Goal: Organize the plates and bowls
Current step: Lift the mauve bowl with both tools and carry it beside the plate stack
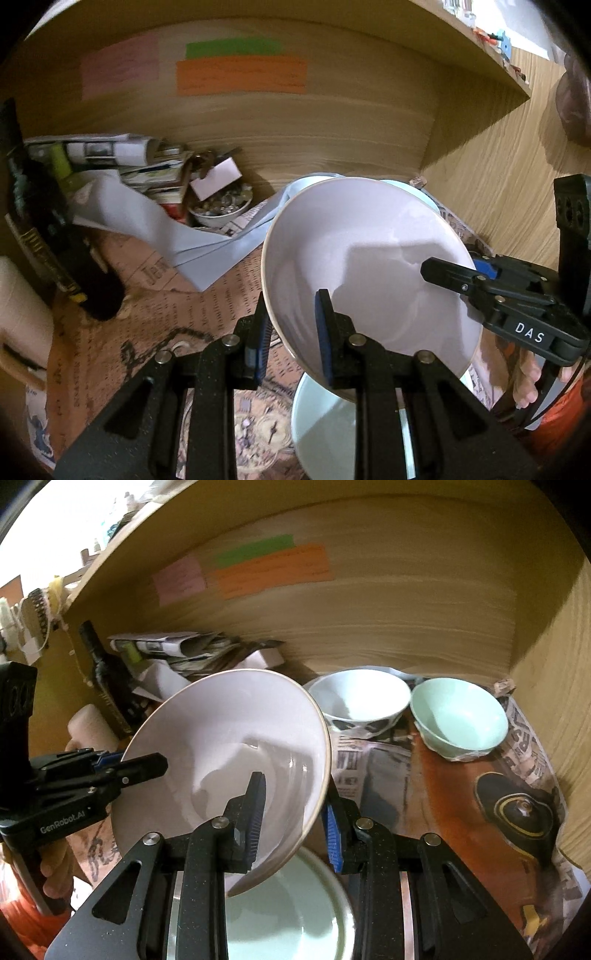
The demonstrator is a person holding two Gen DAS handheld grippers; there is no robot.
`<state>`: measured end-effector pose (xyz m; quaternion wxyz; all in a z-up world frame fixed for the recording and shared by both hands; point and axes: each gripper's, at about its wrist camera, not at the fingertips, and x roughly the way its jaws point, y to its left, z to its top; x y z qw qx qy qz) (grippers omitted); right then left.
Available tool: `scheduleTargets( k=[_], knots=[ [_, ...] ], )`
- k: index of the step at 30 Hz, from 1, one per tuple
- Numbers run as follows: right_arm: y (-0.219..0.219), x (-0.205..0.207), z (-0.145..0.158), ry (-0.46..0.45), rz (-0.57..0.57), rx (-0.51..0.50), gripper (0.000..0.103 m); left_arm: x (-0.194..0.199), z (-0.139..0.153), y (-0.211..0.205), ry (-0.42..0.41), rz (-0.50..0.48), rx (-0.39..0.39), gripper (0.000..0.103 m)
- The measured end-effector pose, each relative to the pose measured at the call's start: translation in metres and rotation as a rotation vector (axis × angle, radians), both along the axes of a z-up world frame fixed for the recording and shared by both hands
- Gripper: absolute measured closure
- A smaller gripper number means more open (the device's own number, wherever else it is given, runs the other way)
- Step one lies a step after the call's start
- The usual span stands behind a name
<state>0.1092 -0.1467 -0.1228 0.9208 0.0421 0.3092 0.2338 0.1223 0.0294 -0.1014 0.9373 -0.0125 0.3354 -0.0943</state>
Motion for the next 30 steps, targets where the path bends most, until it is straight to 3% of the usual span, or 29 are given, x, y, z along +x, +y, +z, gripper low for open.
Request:
scheduleTargets(
  k=[30],
  knots=[
    [0.098, -0.039, -0.009, 0.009, 0.185, -0.027, 0.076, -0.085, -0.02, 0.085, -0.032, 0.195, -0.049, 0.081]
  ],
)
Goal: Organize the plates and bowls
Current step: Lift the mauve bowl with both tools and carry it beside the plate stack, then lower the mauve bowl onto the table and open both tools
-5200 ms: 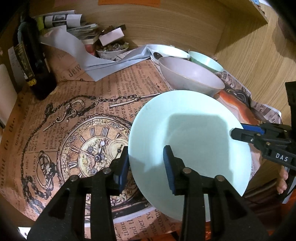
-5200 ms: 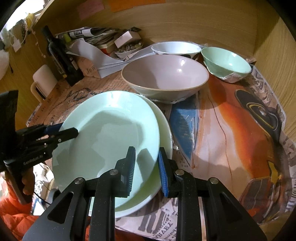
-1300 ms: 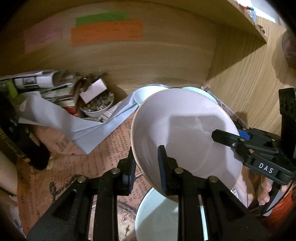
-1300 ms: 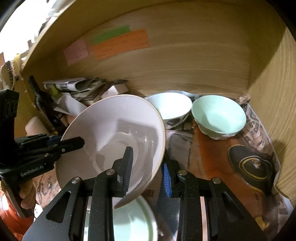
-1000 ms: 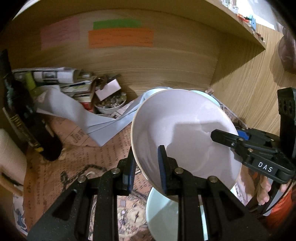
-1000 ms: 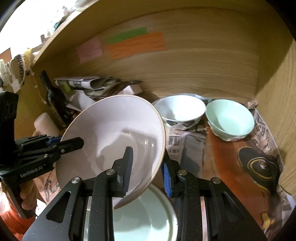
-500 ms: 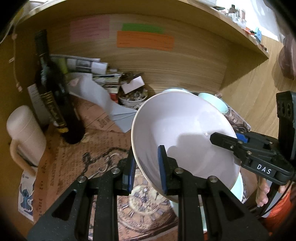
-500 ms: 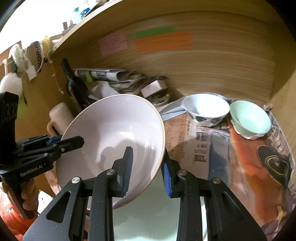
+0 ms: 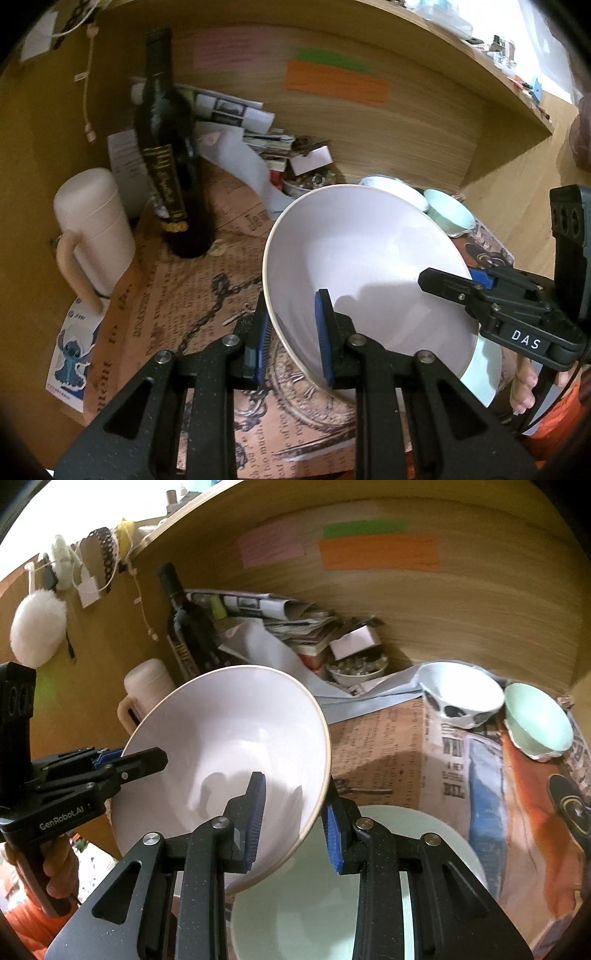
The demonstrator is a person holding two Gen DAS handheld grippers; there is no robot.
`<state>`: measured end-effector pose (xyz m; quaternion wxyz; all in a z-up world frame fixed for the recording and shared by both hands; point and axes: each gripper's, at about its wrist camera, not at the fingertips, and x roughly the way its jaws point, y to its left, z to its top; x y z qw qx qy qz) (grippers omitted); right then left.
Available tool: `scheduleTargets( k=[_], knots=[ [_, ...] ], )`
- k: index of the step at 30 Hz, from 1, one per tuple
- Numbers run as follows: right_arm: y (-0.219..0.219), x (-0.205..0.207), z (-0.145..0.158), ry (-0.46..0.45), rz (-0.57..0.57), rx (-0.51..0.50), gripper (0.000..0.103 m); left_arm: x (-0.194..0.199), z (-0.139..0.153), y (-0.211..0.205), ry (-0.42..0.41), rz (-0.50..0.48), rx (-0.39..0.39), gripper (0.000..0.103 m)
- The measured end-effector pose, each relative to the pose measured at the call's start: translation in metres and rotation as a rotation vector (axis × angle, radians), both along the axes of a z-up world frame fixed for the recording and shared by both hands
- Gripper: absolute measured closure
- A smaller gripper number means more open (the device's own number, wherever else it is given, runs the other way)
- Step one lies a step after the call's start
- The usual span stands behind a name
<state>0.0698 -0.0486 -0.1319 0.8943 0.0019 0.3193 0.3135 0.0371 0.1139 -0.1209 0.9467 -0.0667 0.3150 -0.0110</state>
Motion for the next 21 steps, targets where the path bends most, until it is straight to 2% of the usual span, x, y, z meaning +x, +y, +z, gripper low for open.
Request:
scheduleTargets(
  k=[21],
  knots=[
    [0.046, 0.009, -0.034, 0.107, 0.088, -0.103, 0.076, -0.009, -0.042, 0.036, 0.091, 0.065, -0.05, 0.081]
  ],
)
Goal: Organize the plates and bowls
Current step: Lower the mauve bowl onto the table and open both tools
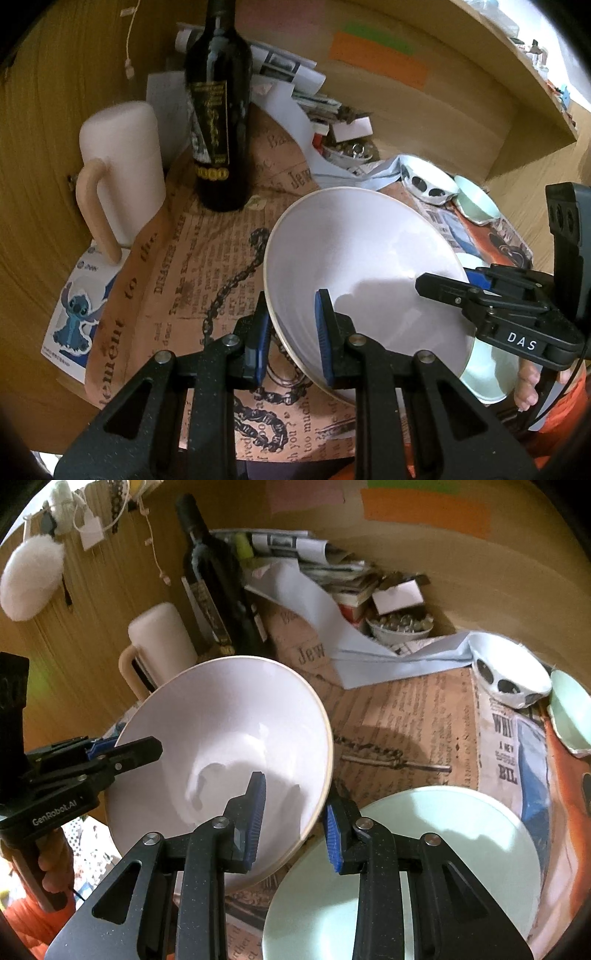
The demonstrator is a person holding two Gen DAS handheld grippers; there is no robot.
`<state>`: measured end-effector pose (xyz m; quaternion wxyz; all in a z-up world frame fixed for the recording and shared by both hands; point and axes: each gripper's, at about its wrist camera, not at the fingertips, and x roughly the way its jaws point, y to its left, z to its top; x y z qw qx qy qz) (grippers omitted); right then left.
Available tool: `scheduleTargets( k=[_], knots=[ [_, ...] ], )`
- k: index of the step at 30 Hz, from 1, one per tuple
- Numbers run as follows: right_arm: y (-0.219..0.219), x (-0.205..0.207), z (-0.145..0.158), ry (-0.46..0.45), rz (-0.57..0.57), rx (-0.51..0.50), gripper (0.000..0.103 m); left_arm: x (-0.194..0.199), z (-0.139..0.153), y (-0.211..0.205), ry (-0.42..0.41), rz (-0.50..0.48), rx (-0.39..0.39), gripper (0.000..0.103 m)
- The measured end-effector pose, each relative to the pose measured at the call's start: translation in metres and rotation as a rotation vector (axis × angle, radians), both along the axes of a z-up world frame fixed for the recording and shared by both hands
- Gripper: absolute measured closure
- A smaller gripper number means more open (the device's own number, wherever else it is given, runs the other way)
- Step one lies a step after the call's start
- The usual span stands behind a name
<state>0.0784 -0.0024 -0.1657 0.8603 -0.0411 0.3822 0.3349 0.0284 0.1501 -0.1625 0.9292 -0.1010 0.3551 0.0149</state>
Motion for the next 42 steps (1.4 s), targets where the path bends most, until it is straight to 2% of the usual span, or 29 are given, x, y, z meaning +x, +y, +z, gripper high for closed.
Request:
scheduleTargets(
  k=[12, 20, 23, 26, 30, 33, 42],
  knots=[
    [0.006, 0.002, -0.014, 0.036, 0.014, -0.053, 0.076, 0.008, -0.021, 0.003, 0.069, 0.0, -0.026, 0.081],
    [0.006, 0.004, -0.014, 0.037, 0.03, -0.07, 0.073, 0.007, -0.02, 0.004, 0.067, 0.011, -0.025, 0.081],
    [0.002, 0.003, -0.008, 0.019, 0.013, -0.049, 0.073, 0.001, -0.007, 0.005, 0.011, 0.046, 0.018, 0.08],
    [-0.011, -0.002, 0.009, -0.037, -0.006, 0.01, 0.073, -0.01, 0.015, 0.003, -0.069, 0.064, 0.056, 0.072],
    [-0.029, -0.011, 0.036, -0.142, -0.035, 0.06, 0.065, -0.02, 0.043, -0.007, -0.172, 0.059, 0.086, 0.052],
    [-0.043, -0.017, 0.052, -0.203, -0.057, 0.084, 0.059, -0.02, 0.056, -0.019, -0.218, 0.039, 0.108, 0.046],
    [-0.097, -0.003, 0.063, -0.237, -0.17, 0.122, 0.054, 0.014, 0.07, -0.058, -0.233, -0.042, 0.111, 0.031]
  ],
)
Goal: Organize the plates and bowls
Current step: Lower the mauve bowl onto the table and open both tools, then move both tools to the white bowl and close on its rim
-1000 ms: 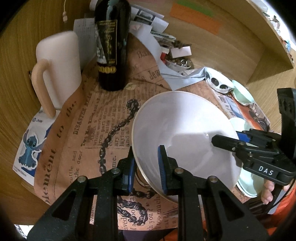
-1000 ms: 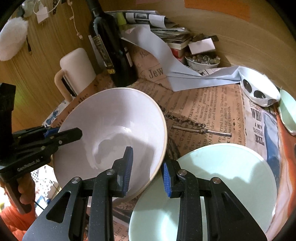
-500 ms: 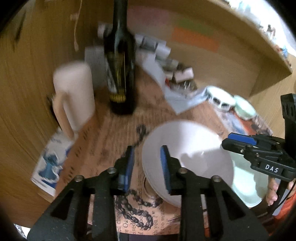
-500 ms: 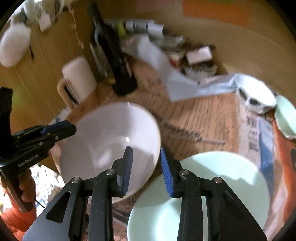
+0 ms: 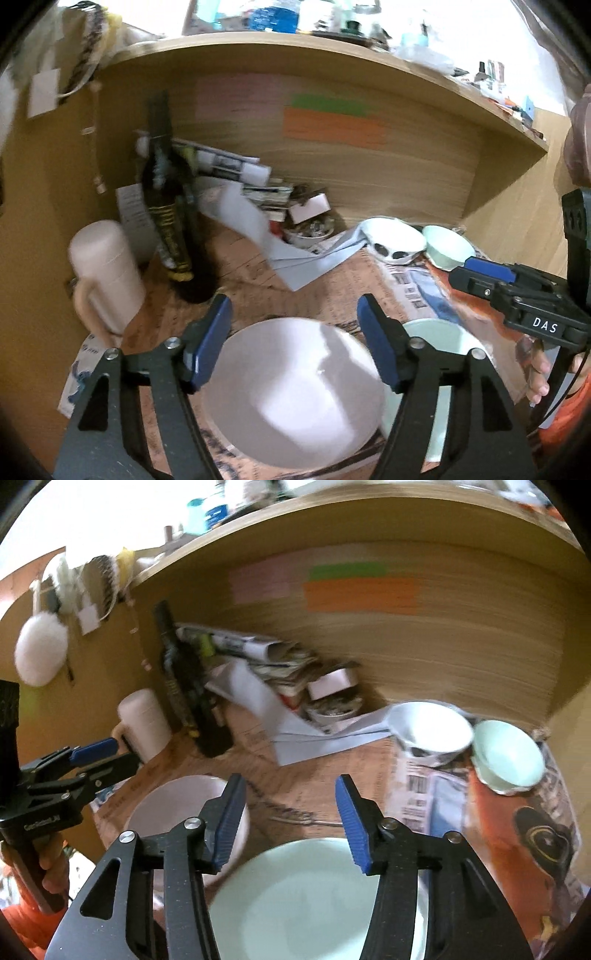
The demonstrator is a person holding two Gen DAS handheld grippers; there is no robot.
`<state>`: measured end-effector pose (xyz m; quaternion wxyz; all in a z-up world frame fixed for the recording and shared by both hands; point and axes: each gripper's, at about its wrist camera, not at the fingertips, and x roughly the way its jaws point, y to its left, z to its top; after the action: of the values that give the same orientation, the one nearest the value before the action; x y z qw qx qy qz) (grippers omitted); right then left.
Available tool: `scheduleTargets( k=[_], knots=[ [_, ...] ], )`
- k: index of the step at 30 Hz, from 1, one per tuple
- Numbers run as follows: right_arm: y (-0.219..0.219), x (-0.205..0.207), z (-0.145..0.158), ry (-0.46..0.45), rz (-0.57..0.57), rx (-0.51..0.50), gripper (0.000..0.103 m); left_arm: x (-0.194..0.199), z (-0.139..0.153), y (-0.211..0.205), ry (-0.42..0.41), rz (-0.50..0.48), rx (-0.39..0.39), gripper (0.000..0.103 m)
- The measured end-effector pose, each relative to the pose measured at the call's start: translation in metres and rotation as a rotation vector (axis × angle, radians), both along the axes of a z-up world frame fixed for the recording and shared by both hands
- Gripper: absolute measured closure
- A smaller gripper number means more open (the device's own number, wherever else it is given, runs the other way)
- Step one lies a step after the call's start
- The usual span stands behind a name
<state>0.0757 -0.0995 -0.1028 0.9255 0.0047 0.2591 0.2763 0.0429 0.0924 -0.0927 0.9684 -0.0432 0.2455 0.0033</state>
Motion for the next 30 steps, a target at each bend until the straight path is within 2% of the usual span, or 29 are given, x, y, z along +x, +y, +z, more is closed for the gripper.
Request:
scheduleTargets(
  k=[6, 12, 22, 30],
  knots=[
    [-0.044, 0.021, -0.001, 0.006, -0.107, 0.001, 0.05, 0.036, 0.005, -0.025, 0.035, -0.054, -0.004, 0.024],
    [-0.077, 0.05, -0.006, 0.037, -0.181, -0.004, 0.05, 0.078, 0.008, -0.048, 0.085, -0.09, 0.005, 0.023],
    [-0.096, 0.099, -0.02, 0.102, -0.206, -0.003, 0.05, 0.148, 0.008, -0.083, 0.192, -0.144, 0.046, 0.023],
    [-0.107, 0.13, -0.032, 0.158, -0.216, 0.018, 0.05, 0.207, -0.007, -0.103, 0.272, -0.16, 0.107, 0.023]
  ],
)
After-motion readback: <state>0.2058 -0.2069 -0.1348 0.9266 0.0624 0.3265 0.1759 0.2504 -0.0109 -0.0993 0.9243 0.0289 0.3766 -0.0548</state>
